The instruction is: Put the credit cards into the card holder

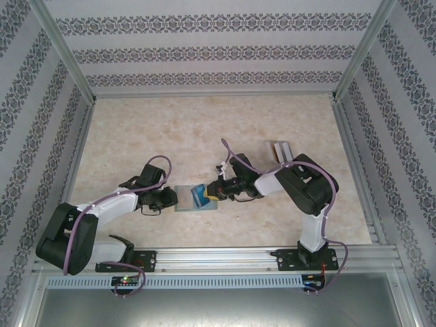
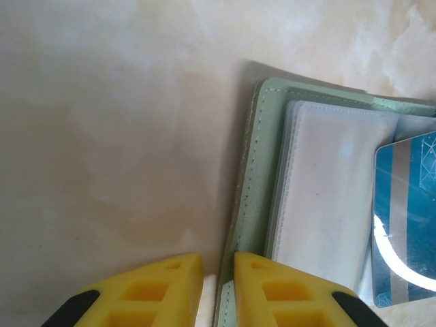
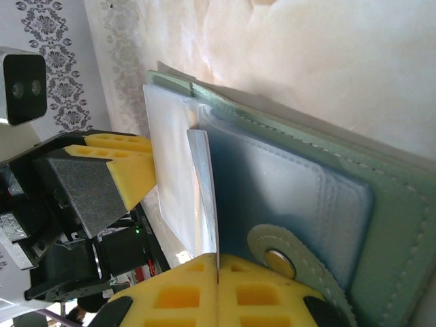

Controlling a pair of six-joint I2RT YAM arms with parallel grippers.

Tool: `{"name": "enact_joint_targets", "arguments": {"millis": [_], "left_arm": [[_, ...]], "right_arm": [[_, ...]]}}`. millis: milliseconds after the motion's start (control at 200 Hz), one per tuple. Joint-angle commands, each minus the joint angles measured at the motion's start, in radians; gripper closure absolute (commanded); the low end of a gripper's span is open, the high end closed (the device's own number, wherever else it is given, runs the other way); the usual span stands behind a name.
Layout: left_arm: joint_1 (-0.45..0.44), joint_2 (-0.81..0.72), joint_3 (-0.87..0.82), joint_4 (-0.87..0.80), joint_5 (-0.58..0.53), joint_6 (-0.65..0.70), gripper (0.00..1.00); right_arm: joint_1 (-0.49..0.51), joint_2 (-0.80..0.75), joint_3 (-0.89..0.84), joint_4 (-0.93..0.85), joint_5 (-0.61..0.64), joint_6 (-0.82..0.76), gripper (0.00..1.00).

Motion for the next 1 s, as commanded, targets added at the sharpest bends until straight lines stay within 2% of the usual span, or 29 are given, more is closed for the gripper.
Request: {"name": "enact_joint_targets", "arguments": {"millis": [0,245,350,545,654,764,994], "left_arm": [[-0.021,0.027,-0.023,0.02,-0.013,-0.017,0.78],[-0.02,-0.049,-0.044,-0.014,-0.071,-0.032,0.81],[-0.021,-0.059,-0.052,-0.008,-0.075,-0.046,0.88],[-0.02,-0.028,-0.057,0.022,-0.046,-0.055,0.88],[-0.022,0.001,-0.052,0.046,-0.024,-0.052,0.88],[-0.03,0.017,-0.031,0.03,-0.029,-0.044,0.88],[-0.04,0.019,-0.016,0.021,-0.035,-0.044,0.88]], "right_arm": [[0.015,-0.025,-0.022,-0.072,0.049,-0.005,0.92],[0.008,-0.021,-0.044,-0.074,0.045,-0.029,0.91],[0.016,0.0,-0.04,-0.034,0.029,0.005,0.92],[0.023,0.004,-0.013,-0.052,0.03,0.004,0.93],[0.038,-0.01,-0.004,-0.097,0.103,0.0,0.95],[0.048,0.013,0.024,-0.09,0.117,0.041,0.99],[0.065,0.01,0.039,-0.089,0.155,0.072,0.97]]}}
